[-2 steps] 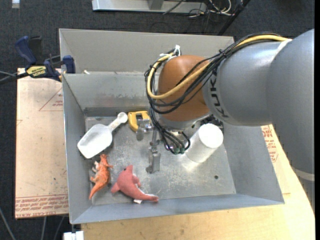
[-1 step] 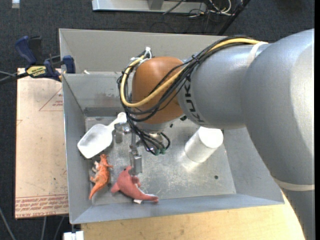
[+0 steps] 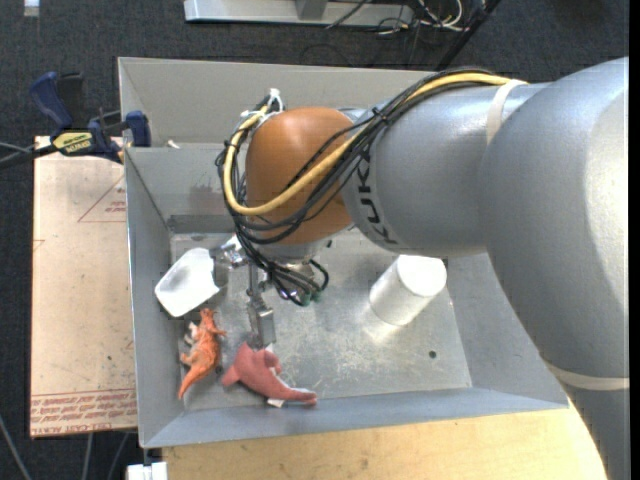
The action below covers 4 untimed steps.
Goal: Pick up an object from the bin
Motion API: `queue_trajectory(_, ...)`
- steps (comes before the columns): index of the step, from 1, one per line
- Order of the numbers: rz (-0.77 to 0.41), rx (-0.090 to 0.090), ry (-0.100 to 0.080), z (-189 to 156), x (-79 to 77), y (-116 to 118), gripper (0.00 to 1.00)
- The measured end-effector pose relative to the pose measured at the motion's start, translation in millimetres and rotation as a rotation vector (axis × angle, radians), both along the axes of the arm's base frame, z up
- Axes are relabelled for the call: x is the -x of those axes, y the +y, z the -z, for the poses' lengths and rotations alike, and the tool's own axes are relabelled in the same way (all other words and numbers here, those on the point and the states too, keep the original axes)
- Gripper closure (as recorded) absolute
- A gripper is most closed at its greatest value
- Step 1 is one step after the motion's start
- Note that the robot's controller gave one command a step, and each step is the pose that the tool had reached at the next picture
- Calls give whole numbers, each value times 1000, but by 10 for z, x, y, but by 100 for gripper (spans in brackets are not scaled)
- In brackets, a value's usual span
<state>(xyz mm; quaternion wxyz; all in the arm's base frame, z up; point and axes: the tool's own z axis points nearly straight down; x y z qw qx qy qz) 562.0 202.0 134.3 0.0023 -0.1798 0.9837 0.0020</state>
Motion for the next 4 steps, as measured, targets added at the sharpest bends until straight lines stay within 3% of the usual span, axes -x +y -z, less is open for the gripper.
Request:
queue_trajectory(1, -215, 1, -8, 437, -209, 104, 0)
queue_trajectory(2, -274, -3, -6, 638, -354, 195, 100)
queue_trajectory(4, -273, -3, -6, 638, -353, 196, 100)
